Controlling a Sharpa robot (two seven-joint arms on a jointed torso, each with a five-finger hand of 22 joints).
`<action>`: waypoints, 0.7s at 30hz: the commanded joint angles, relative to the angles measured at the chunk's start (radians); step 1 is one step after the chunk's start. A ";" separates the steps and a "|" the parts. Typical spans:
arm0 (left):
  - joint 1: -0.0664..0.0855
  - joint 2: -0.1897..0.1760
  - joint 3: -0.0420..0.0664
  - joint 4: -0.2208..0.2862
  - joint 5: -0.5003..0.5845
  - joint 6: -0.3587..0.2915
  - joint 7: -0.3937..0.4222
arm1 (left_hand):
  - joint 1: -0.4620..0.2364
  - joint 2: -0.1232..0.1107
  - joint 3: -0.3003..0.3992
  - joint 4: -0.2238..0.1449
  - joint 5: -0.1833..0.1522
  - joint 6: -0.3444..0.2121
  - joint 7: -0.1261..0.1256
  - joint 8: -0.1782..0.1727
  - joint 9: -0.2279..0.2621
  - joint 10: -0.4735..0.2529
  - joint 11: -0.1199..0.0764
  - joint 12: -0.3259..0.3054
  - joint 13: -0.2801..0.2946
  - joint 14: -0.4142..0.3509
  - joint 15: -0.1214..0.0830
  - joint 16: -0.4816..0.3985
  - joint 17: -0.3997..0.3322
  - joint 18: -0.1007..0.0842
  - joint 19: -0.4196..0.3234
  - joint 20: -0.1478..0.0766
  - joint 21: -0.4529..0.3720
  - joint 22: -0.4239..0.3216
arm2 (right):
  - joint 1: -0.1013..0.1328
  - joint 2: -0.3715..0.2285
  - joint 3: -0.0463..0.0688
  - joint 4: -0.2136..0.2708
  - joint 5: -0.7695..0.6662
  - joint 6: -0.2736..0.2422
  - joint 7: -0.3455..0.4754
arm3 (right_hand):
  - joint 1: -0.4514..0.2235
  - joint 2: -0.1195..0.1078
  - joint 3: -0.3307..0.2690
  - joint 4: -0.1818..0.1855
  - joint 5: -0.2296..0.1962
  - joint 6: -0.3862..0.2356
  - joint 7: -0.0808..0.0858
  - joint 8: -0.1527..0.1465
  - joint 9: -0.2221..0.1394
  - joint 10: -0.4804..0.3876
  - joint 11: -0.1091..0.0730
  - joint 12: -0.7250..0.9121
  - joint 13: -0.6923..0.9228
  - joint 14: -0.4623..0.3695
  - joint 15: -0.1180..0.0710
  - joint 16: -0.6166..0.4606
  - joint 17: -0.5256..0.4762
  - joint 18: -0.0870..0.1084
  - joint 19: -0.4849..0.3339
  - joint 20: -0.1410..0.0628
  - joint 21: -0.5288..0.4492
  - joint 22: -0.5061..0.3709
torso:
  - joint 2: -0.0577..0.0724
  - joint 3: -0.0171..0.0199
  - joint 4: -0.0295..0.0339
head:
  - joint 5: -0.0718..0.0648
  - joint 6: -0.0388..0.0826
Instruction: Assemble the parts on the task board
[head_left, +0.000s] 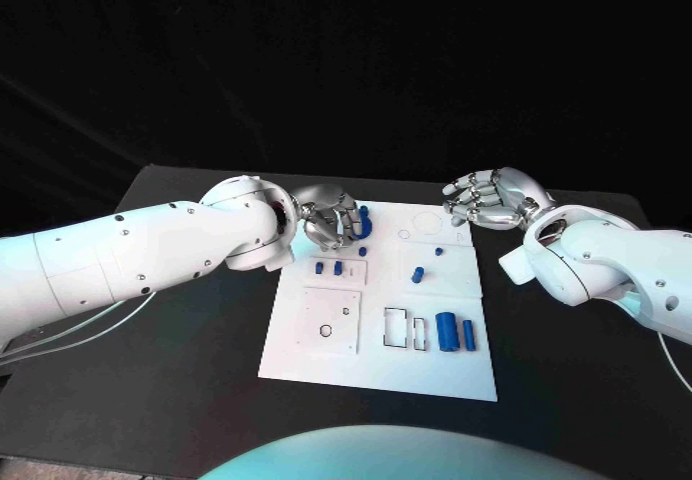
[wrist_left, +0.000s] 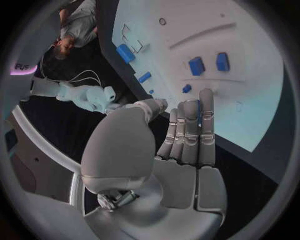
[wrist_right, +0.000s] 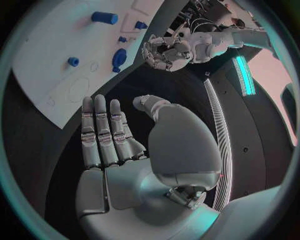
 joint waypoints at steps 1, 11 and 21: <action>-0.012 0.020 -0.006 -0.019 -0.145 -0.128 0.198 | 0.015 -0.013 -0.011 -0.010 -0.019 0.012 0.012 -0.033 -0.039 0.007 -0.002 -0.044 -0.047 -0.005 0.001 -0.004 -0.019 0.013 0.000 -0.002 -0.002 0.000 | -0.001 0.002 0.000 -0.002 -0.006 -0.003 0.008 | 0.009 0.002 0.005 -0.001 0.002 0.008 0.071 0.006 -0.001 -0.063 0.056 0.005 -0.001 -0.006 -0.002 -0.003 -0.001 0.010 0.002 0.003 -0.004 -0.001 | -0.001 -0.0001 -0.0043 | -0.001 0.004; -0.026 0.087 -0.033 -0.098 -0.388 -0.099 0.220 | 0.023 -0.047 -0.069 0.001 -0.096 0.047 -0.009 -0.083 -0.110 0.018 -0.009 -0.128 -0.141 0.036 -0.005 0.024 -0.058 0.014 0.037 -0.006 -0.008 -0.009 | -0.003 0.003 0.000 -0.001 -0.006 -0.004 0.009 | 0.010 0.002 0.006 -0.002 0.002 0.007 0.071 0.007 -0.001 -0.063 0.056 0.005 -0.002 -0.006 -0.002 -0.003 -0.002 0.010 0.002 0.004 -0.005 -0.001 | 0.000 0.0021 -0.0034 | -0.007 0.011; -0.027 0.127 -0.036 -0.132 -0.493 -0.045 0.168 | 0.050 -0.054 -0.087 0.006 -0.095 0.107 -0.032 -0.149 -0.158 0.018 -0.013 -0.171 -0.194 0.108 -0.009 0.168 0.014 0.013 0.061 -0.010 0.042 0.023 | -0.003 0.002 0.000 0.001 -0.006 -0.004 0.009 | 0.011 0.002 0.007 -0.002 0.002 0.007 0.071 0.007 -0.002 -0.064 0.056 0.006 -0.003 -0.006 -0.002 -0.003 -0.002 0.010 0.002 0.004 -0.005 -0.002 | 0.000 0.0012 -0.0034 | -0.013 0.008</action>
